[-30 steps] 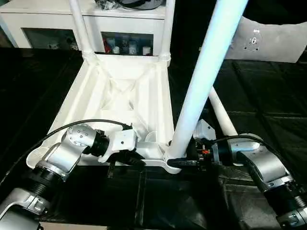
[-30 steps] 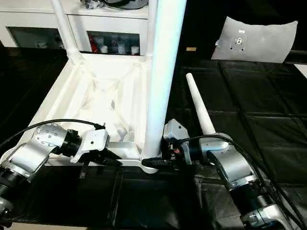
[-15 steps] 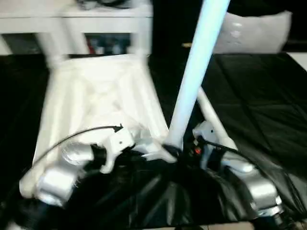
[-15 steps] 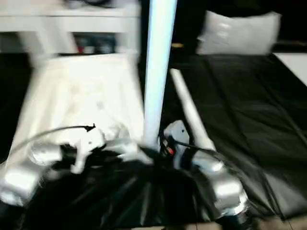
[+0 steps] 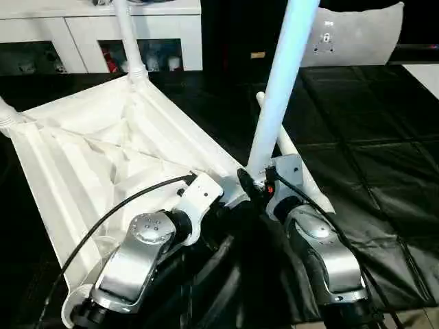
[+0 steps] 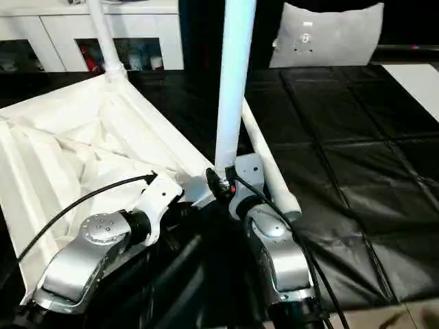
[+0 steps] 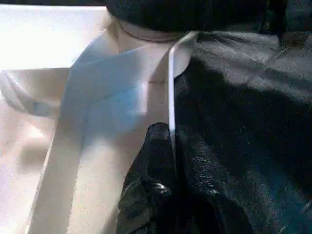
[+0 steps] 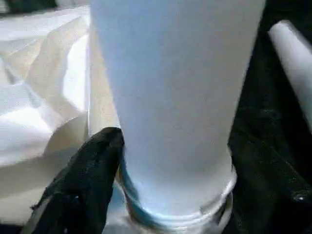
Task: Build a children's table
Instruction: Rotate leg to tighten
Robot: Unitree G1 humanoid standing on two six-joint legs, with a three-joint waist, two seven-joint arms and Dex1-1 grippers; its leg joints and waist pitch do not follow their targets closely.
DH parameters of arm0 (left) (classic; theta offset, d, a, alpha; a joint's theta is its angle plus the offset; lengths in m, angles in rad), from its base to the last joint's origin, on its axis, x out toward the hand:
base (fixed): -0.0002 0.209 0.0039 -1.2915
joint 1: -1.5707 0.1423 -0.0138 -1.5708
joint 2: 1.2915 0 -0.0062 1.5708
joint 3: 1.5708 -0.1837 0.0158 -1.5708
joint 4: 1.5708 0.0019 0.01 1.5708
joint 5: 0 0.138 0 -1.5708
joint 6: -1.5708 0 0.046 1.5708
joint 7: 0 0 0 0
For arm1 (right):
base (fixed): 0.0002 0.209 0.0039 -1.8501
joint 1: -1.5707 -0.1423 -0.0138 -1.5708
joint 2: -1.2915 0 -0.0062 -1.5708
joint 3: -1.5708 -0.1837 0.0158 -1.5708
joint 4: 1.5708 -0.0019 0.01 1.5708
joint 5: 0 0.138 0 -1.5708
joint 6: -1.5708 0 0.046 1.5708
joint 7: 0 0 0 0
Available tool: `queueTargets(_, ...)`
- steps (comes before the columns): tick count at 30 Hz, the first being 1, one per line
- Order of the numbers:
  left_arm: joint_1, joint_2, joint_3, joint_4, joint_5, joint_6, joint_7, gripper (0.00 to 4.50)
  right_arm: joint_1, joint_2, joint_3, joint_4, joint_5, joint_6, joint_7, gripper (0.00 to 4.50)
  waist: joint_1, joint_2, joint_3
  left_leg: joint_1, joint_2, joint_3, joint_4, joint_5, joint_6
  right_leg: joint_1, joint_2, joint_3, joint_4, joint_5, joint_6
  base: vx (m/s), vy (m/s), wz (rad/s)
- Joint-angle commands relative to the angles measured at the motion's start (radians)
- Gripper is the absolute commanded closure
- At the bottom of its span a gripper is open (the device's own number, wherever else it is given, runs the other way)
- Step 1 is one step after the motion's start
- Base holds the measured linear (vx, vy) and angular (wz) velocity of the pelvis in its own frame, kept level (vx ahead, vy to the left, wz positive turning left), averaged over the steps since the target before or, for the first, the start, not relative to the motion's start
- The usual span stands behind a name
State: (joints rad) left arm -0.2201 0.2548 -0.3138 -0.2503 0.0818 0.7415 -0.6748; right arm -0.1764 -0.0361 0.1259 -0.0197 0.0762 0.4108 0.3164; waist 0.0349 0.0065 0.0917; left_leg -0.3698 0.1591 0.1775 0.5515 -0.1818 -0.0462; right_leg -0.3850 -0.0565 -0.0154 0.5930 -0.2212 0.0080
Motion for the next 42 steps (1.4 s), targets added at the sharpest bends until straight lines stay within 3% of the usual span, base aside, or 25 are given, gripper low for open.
queueTargets(1, -0.012, 0.009, -0.024, 0.036, 0.004, -0.015, -0.021, 4.5, 0.025, 0.0, 0.053, 0.038, 0.028, 0.022, 0.064, 0.75, 0.004, 0.002, -0.045, 0.004, 0.062, -0.025, -0.061, -0.164, 0.031, 0.031, -0.074, 0.044, -0.067, -0.037, -0.187, 0.0, 0.0, 0.0)
queueTargets(6, -0.035, 0.12, -0.015, 0.091, -0.012, -0.061, -0.105, 4.5, 0.021, -0.104, 0.006, -0.005, 0.09, -0.036, 0.199, 0.31, 0.009, 0.004, -0.051, 0.008, 0.065, -0.026, -0.059, -0.175, 0.042, 0.037, -0.074, 0.04, -0.065, -0.058, -0.222, 0.0, 0.0, 0.0)
queueTargets(10, -0.053, 0.236, -0.036, 0.187, -0.042, -0.27, -0.283, 4.5, 0.004, -0.22, -0.004, -0.028, 0.137, -0.074, 0.388, 0.07, 0.013, 0.003, -0.058, 0.011, 0.065, -0.024, -0.054, -0.172, 0.057, 0.038, -0.075, 0.04, -0.063, -0.063, -0.227, 0.0, 0.0, 0.0)
queueTargets(12, -0.058, 0.254, -0.042, 0.203, -0.044, -0.285, -0.31, 4.5, -0.004, -0.239, -0.003, -0.022, 0.143, -0.081, 0.421, 0.07, 0.015, 0.008, -0.062, 0.013, 0.066, -0.024, -0.051, -0.146, 0.059, 0.039, -0.075, 0.038, -0.055, -0.014, -0.242, 0.0, 0.0, 0.0)
queueTargets(13, -0.072, 0.289, -0.055, 0.238, -0.046, -0.343, -0.368, 4.5, -0.024, -0.281, 0.003, -0.013, 0.165, -0.07, 0.496, 0.07, 0.015, 0.007, -0.064, 0.013, 0.065, -0.024, -0.048, -0.131, 0.068, 0.039, -0.075, 0.038, -0.051, 0.017, -0.254, 0.0, 0.0, 0.0)
queueTargets(14, -0.092, 0.322, -0.07, 0.274, -0.043, -0.397, -0.412, 4.5, -0.048, -0.327, 0.017, 0.003, 0.176, -0.07, 0.571, 0.07, 0.018, 0.012, -0.066, 0.013, 0.063, -0.025, -0.046, -0.128, 0.073, 0.042, -0.074, 0.037, -0.048, 0.026, -0.258, 0.0, 0.0, 0.0)
queueTargets(22, -0.145, 0.363, -0.087, 0.34, -0.111, -0.516, -0.597, 4.5, -0.143, -0.43, 0.089, 0.107, 0.147, -0.142, 0.767, 0.07, 0.04, 0.01, -0.071, 0.017, 0.067, -0.018, -0.036, -0.116, 0.074, 0.04, -0.079, 0.036, -0.036, 0.06, -0.312, 0.0, 0.0, 0.0)
queueTargets(27, -0.192, 0.363, -0.107, 0.413, -0.116, -0.601, -0.655, 4.5, -0.194, -0.458, 0.137, 0.168, 0.146, -0.189, 0.886, 0.07, 0.056, 0.011, -0.066, 0.02, 0.07, -0.018, -0.038, -0.177, 0.06, 0.036, -0.081, 0.036, -0.041, -0.039, -0.309, 0.0, 0.0, 0.0)
queueTargets(28, -0.198, 0.362, -0.109, 0.422, -0.113, -0.611, -0.661, 4.5, -0.2, -0.459, 0.141, 0.175, 0.145, -0.192, 0.899, 0.33, 0.058, 0.011, -0.062, 0.018, 0.073, -0.019, -0.04, -0.193, 0.051, 0.035, -0.083, 0.038, -0.042, -0.061, -0.303, 0.0, 0.0, 0.0)
queueTargets(31, -0.215, 0.36, -0.112, 0.451, -0.105, -0.638, -0.679, 4.5, -0.223, -0.455, 0.155, 0.209, 0.141, -0.209, 0.927, 0.33, 0.058, 0.012, -0.064, 0.02, 0.072, -0.021, -0.041, -0.201, 0.04, 0.033, -0.082, 0.036, -0.042, -0.076, -0.301, 0.0, 0.0, 0.0)
queueTargets(33, -0.22, 0.356, -0.11, 0.461, -0.105, -0.645, -0.686, 4.5, -0.232, -0.453, 0.164, 0.224, 0.138, -0.22, 0.938, 0.74, 0.057, 0.011, -0.065, 0.018, 0.072, -0.021, -0.041, -0.197, 0.039, 0.035, -0.083, 0.037, -0.041, -0.066, -0.301, 0.0, 0.0, 0.0)
queueTargets(38, -0.238, 0.355, -0.119, 0.501, -0.101, -0.684, -0.704, 4.5, -0.257, -0.44, 0.18, 0.269, 0.126, -0.252, 0.965, 1.13, 0.059, 0.011, -0.066, 0.017, 0.071, -0.019, -0.037, -0.177, 0.051, 0.034, -0.082, 0.035, -0.038, -0.026, -0.311, 0.0, 0.0, 0.0)
queueTargets(42, -0.245, 0.354, -0.12, 0.523, -0.099, -0.704, -0.711, 4.5, -0.266, -0.436, 0.185, 0.284, 0.131, -0.261, 0.979, 1.4, 0.061, 0.011, -0.061, 0.018, 0.074, -0.02, -0.042, -0.207, 0.043, 0.033, -0.083, 0.036, -0.042, -0.068, -0.308, 0.0, 0.0, 0.0)
